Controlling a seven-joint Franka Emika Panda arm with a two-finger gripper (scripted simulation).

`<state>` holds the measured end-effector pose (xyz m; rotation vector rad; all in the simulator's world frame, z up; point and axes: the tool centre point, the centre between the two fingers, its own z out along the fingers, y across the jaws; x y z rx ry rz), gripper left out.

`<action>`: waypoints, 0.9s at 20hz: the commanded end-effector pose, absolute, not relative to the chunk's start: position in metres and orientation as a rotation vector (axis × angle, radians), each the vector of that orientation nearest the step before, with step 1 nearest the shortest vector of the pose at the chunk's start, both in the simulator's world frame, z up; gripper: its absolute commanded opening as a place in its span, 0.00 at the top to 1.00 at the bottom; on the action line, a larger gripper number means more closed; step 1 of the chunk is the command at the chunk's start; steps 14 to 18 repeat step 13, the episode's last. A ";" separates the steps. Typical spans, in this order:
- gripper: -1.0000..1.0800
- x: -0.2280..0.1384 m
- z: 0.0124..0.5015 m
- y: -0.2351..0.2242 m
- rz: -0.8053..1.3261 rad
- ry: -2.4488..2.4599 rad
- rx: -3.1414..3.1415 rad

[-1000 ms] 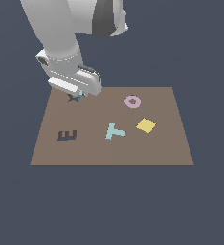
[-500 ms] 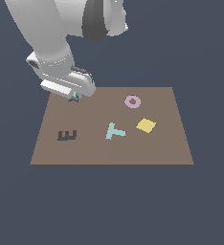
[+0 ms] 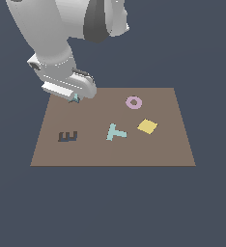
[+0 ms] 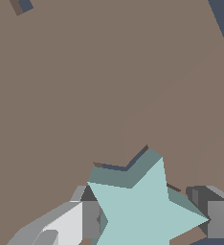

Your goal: Insert a designated object into the corresponding slot on a board.

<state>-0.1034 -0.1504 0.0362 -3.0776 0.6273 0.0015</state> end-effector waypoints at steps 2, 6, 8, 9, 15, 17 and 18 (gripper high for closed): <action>1.00 -0.104 0.031 -0.150 0.005 0.635 -3.076; 0.04 -0.104 0.030 -0.150 0.005 0.635 -3.076; 0.04 -0.104 0.030 -0.150 0.005 0.635 -3.076; 0.04 -0.104 0.030 -0.150 0.005 0.635 -3.076; 0.04 -0.104 0.030 -0.150 0.005 0.635 -3.076; 0.04 -0.104 0.030 -0.150 0.005 0.635 -3.076; 0.04 -0.104 0.030 -0.150 0.005 0.635 -3.076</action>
